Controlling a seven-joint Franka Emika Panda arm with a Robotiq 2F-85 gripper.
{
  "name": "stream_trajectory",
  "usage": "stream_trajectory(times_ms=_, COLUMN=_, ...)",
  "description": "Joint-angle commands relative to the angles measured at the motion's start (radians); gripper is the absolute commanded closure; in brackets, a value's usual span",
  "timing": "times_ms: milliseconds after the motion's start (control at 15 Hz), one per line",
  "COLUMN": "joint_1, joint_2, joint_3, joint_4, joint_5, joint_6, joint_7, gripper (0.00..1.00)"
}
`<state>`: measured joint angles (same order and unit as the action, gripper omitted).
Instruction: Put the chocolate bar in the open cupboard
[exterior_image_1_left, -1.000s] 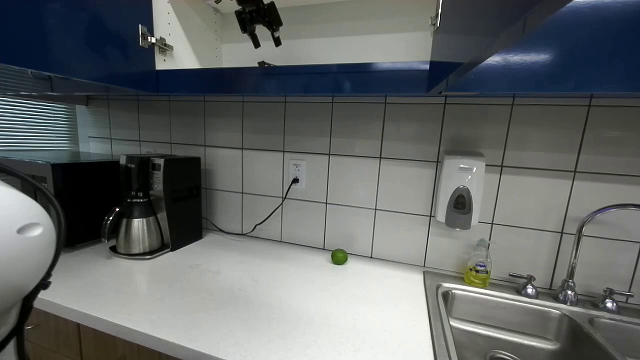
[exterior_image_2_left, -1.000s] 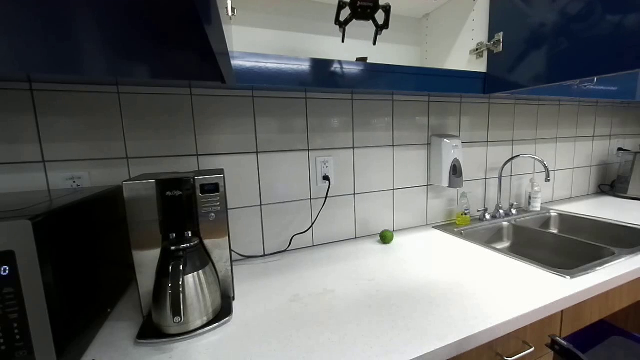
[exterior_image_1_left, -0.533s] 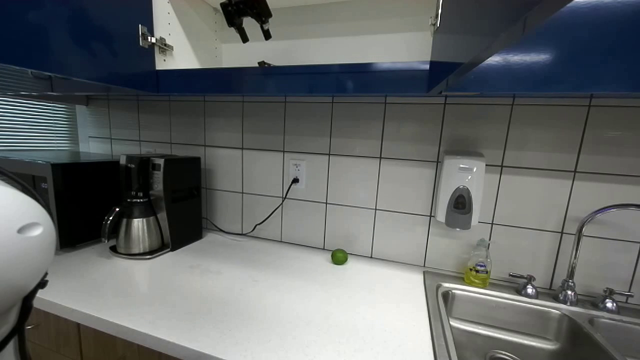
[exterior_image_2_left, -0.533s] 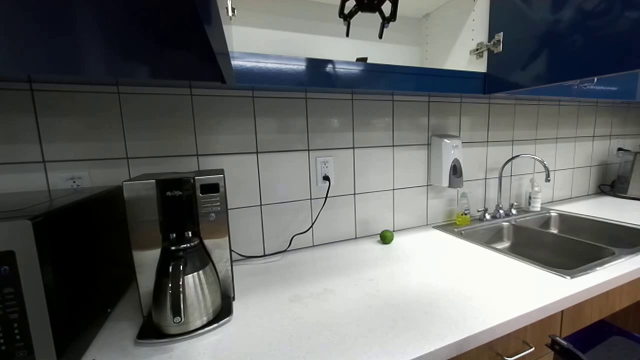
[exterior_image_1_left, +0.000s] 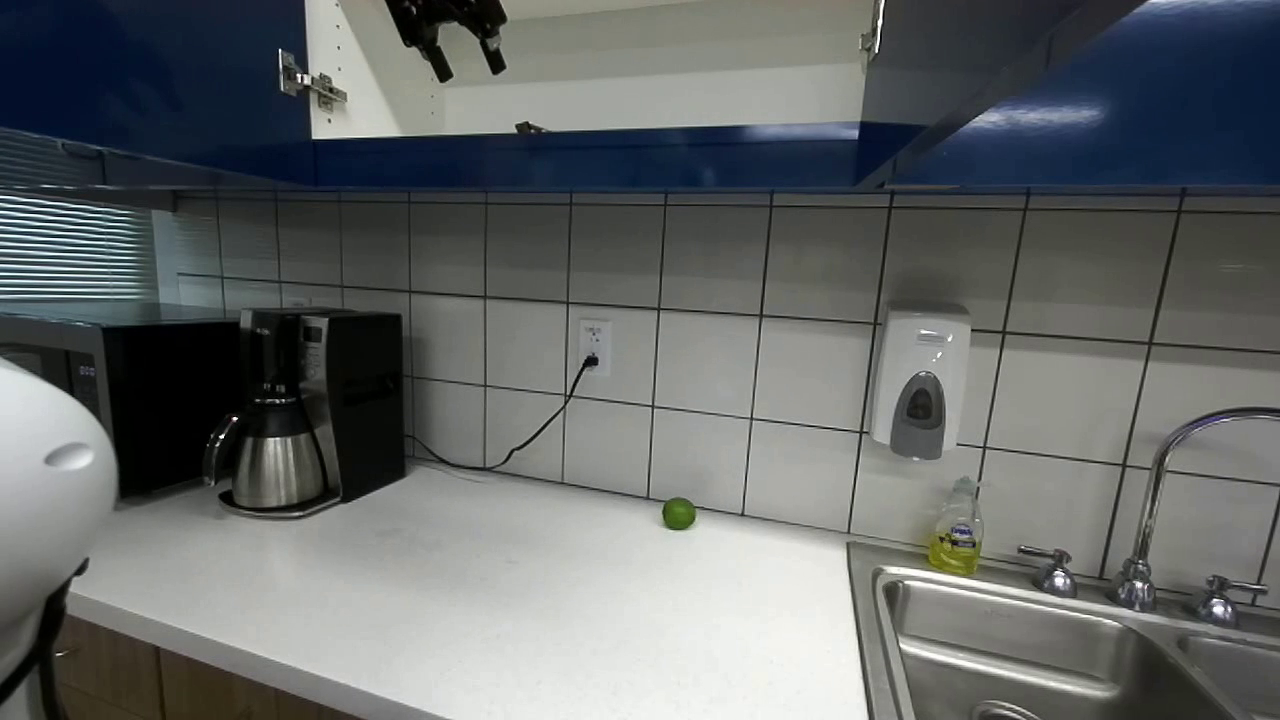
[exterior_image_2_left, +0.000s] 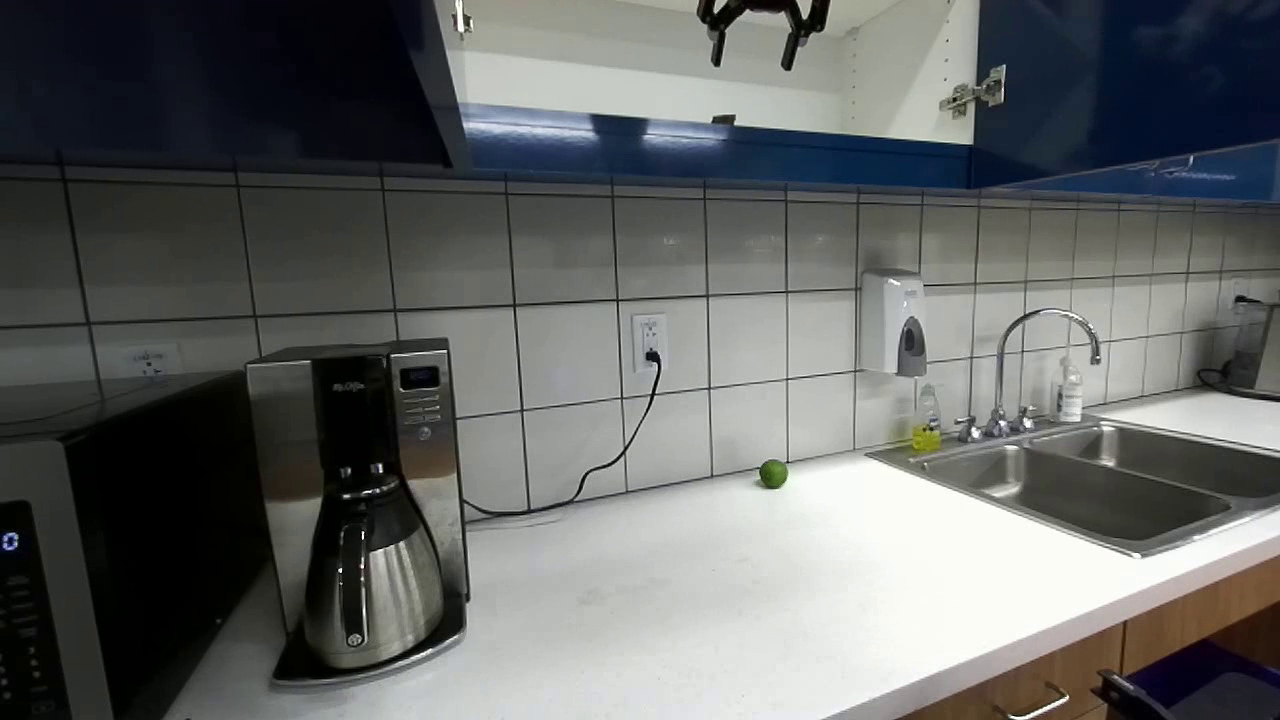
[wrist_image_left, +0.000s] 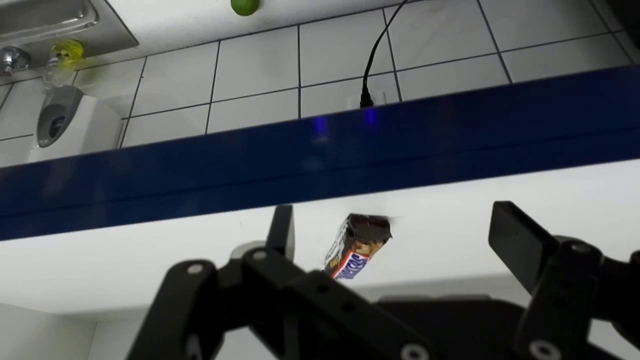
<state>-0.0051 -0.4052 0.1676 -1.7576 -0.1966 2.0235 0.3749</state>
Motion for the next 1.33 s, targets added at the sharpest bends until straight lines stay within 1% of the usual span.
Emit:
stream_trajectory(times_ms=0, joint_1=0.015, joint_2=-0.18, joint_3=-0.026, joint_4=-0.233, joint_5=0.032, joint_6=0.077, joint_7=-0.015, gripper=0.0)
stream_trajectory(times_ms=333, joint_1=0.02, joint_2=-0.348, joint_3=-0.025, joint_4=-0.474, joint_5=0.072, joint_6=0.104, joint_7=-0.025, gripper=0.0)
stream_trajectory(times_ms=600, joint_1=0.029, joint_2=-0.429, joint_3=-0.023, joint_4=-0.63, joint_5=0.114, joint_6=0.117, joint_7=-0.036, gripper=0.0)
stream_trajectory(times_ms=800, joint_1=0.041, joint_2=-0.435, joint_3=-0.024, joint_4=-0.715, joint_5=0.146, joint_6=0.105, joint_7=-0.052, gripper=0.0)
stream_trajectory(times_ms=1000, joint_1=0.051, joint_2=-0.4, joint_3=-0.029, joint_4=-0.78, joint_5=0.171, joint_6=0.111, joint_7=-0.081, gripper=0.0)
stream_trajectory(times_ms=1267, joint_1=0.045, joint_2=-0.347, joint_3=-0.015, joint_4=-0.85, joint_5=0.171, joint_6=0.118, joint_7=-0.089, gripper=0.0)
